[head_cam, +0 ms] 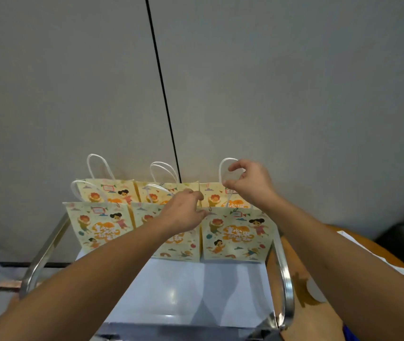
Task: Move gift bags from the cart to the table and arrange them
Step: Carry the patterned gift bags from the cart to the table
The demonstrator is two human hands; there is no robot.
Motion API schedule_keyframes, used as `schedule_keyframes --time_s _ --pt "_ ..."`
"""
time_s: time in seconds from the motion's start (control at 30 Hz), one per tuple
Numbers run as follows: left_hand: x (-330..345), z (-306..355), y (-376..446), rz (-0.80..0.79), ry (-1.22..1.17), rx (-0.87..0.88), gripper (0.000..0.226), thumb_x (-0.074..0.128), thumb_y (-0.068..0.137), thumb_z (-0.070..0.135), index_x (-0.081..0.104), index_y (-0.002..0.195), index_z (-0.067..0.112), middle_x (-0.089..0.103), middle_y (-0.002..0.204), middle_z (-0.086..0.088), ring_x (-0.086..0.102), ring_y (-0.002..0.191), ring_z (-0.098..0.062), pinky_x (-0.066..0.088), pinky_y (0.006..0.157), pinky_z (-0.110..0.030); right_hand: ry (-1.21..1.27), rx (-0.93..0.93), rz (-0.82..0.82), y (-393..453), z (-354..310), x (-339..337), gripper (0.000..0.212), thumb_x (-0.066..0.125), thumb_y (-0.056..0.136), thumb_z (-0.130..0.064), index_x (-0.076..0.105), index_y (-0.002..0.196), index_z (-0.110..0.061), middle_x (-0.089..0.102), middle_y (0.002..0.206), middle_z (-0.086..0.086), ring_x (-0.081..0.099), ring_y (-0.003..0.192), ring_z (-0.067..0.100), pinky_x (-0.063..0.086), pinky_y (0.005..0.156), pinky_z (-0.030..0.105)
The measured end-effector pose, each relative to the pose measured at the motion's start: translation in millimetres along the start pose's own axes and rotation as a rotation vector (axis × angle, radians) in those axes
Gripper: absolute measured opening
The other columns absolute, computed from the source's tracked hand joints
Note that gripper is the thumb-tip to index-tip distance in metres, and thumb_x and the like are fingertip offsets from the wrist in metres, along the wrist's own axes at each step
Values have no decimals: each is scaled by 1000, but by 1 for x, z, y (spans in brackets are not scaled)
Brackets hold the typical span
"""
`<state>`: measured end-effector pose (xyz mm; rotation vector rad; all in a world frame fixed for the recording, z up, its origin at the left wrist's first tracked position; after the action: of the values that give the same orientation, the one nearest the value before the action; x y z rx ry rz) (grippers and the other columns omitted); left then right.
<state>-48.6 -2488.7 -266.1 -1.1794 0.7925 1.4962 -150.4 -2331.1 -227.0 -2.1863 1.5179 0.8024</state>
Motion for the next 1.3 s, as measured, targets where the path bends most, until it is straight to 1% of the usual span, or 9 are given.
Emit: schedule_keyframes --time_s 0.13,0.23,0.3,0.7,0.77,0.9,1.0,1.07,1.3 --pt "-12 11 4 -4 -87 113 51 66 93 46 55 137 22 50 133 2 62 97 -24 62 60 -37 6 0 84 -9 -24 -17 31 81 80 -23 66 106 -30 66 66 -2 59 49 9 46 52 27" --pt "-24 23 1 22 -64 238 48 62 95 45 55 137 23 54 136 2 56 115 -21 53 92 -35 -22 -34 179 -24 -57 -35 31 80 81 -23 66 106 -32 63 58 -2 55 46 8 46 52 27" --pt "-36 31 -5 64 -91 325 44 60 96 46 58 135 24 57 133 1 54 118 -20 48 99 -37 -74 -56 273 -38 -80 -47 30 81 79 -24 67 105 -31 60 56 -4 52 48 7 41 53 25" --pt "-75 80 -88 86 -186 801 31 56 96 49 66 114 25 64 103 6 59 98 -18 53 86 -40 -174 65 669 -192 -139 -97 15 79 81 -29 73 95 -27 57 58 -6 51 52 7 39 58 25" --pt "-68 94 -110 63 -168 856 32 54 97 50 65 115 27 64 103 6 56 101 -17 50 86 -40 -218 117 692 -225 -138 -104 15 79 83 -37 75 90 -24 58 61 -8 52 56 5 41 58 27" --pt "-40 128 -163 -28 -110 989 32 52 98 52 64 115 28 57 96 10 53 98 -15 43 76 -34 -538 330 660 -298 -125 -112 41 70 89 -49 75 74 -12 68 67 1 65 65 15 57 63 36" --pt "-12 157 -216 -121 -110 1082 37 55 97 52 63 123 28 57 100 10 51 91 -11 43 74 -31 -677 489 607 -363 -108 -116 53 64 93 -51 69 65 -6 63 59 7 62 57 22 49 51 33" --pt "8 177 -261 -181 -118 1166 37 56 96 54 65 121 28 64 106 7 54 90 -9 47 74 -30 -690 575 583 -413 -96 -118 55 63 93 -52 63 60 -9 56 54 4 56 52 19 41 48 30" --pt "64 243 -463 -302 -78 1515 27 55 97 51 63 110 29 64 98 10 57 94 -10 55 82 -38 -588 861 764 -633 -65 -127 38 61 88 -36 58 58 -13 51 56 3 55 58 23 42 50 34"
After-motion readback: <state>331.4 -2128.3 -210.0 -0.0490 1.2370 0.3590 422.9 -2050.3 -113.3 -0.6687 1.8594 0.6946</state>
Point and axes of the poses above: each hand's wrist, its own y-axis towards the middle knuckle, its own x-axis out of the palm, z = x × y, the point moved 5 cm from there along y, towards the middle knuckle
